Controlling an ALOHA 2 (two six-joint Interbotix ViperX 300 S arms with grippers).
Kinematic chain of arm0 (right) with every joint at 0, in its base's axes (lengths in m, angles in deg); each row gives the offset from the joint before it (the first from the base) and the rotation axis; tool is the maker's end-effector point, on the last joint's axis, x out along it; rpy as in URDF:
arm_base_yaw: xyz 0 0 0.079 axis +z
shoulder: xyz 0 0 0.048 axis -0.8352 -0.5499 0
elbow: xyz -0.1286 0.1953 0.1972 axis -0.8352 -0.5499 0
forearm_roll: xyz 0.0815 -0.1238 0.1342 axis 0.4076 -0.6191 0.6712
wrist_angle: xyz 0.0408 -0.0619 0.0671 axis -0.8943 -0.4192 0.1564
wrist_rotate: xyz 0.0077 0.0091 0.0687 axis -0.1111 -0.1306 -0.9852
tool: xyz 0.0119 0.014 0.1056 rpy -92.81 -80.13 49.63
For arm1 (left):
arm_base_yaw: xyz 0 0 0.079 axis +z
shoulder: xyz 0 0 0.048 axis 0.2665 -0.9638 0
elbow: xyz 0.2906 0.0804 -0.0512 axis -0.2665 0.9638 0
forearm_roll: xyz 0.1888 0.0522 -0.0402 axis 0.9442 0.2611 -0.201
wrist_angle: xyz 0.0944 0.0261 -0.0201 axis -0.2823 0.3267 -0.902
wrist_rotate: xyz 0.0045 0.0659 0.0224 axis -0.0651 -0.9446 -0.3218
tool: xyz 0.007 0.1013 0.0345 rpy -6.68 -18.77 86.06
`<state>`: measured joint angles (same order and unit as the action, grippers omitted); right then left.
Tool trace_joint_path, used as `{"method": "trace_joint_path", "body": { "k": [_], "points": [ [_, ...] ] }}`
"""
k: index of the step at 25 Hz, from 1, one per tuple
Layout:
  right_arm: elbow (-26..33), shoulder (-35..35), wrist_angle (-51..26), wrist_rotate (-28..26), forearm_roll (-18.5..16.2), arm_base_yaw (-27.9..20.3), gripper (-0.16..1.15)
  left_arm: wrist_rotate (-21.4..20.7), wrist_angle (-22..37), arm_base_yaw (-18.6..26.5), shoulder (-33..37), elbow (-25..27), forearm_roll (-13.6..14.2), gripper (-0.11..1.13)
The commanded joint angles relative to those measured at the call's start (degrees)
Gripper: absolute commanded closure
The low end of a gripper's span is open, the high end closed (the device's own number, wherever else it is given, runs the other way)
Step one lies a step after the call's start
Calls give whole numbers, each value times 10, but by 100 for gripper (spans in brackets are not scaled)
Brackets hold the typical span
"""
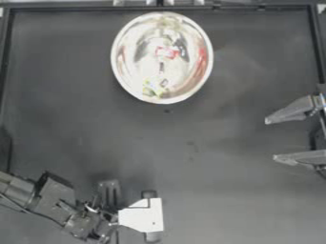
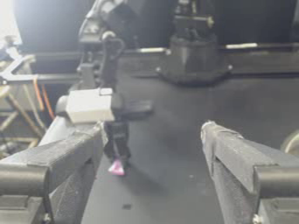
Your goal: Put candies in bowl
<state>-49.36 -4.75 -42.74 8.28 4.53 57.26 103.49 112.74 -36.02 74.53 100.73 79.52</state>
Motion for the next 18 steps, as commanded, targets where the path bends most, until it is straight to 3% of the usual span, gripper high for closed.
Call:
{"method": "trace_joint_path", "body": {
  "k": [1, 10, 18],
  "points": [
    [7, -6, 4, 0, 1, 0, 2, -1, -4, 4, 51, -5, 4, 74],
    [7, -6, 4, 0, 3, 0, 2, -2, -4, 30, 127, 4, 53, 75],
    [6, -6, 4, 0, 4, 0, 2, -2, -18, 103, 211, 26, 123, 76]
  ]
}}
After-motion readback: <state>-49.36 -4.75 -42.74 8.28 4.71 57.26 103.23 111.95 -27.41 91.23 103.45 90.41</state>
